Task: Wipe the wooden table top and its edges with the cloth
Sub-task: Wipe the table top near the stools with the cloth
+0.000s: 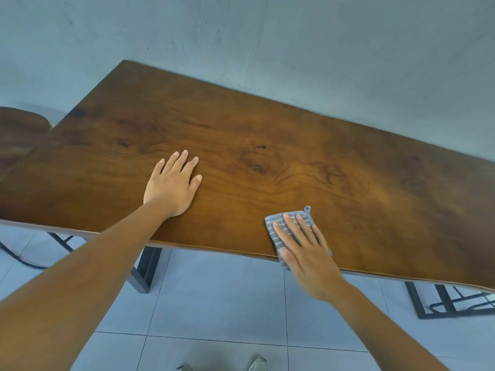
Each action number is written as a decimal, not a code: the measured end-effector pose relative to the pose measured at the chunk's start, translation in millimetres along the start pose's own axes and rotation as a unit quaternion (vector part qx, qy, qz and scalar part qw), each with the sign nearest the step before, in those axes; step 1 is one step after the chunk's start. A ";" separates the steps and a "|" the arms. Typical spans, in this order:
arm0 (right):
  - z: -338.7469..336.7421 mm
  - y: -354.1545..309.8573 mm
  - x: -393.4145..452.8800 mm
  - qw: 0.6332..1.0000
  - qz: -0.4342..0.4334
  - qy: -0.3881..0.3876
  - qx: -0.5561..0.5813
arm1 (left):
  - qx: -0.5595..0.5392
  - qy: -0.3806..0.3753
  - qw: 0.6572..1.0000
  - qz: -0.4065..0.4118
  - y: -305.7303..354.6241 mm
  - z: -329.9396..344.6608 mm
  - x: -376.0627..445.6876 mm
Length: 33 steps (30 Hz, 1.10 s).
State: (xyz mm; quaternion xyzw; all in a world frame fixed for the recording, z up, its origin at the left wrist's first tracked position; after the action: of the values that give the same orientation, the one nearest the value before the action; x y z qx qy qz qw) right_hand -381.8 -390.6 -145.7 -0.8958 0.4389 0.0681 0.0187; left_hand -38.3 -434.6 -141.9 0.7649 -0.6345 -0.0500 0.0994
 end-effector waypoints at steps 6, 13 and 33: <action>-7.8 61.9 60.1 0.989 0.135 -0.057 0.031 | 0.002 -0.005 1.000 -0.003 0.4 0.9 1.4; -7.7 36.0 52.2 0.982 0.181 -0.036 0.039 | -0.016 -0.015 1.000 -0.016 2.4 0.0 5.2; -15.4 107.3 121.2 0.983 0.122 -0.094 0.103 | -0.101 -0.011 0.995 0.015 132.5 6.9 57.9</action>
State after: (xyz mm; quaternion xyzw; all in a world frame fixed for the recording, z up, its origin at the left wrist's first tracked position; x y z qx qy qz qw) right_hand -391.4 -552.9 -144.4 -0.8185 0.5457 0.1085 0.1433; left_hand -156.0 -515.2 -117.1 0.7409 -0.6386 -0.1203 0.1699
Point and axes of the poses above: each hand's wrist, its own x-axis towards the middle knuckle, its own z-axis out of the palm, y = z × x, the point moved 7 cm from there along x, towards the middle knuckle, and after that the axes turned 1 degree about -y, right-handed, at the moved point
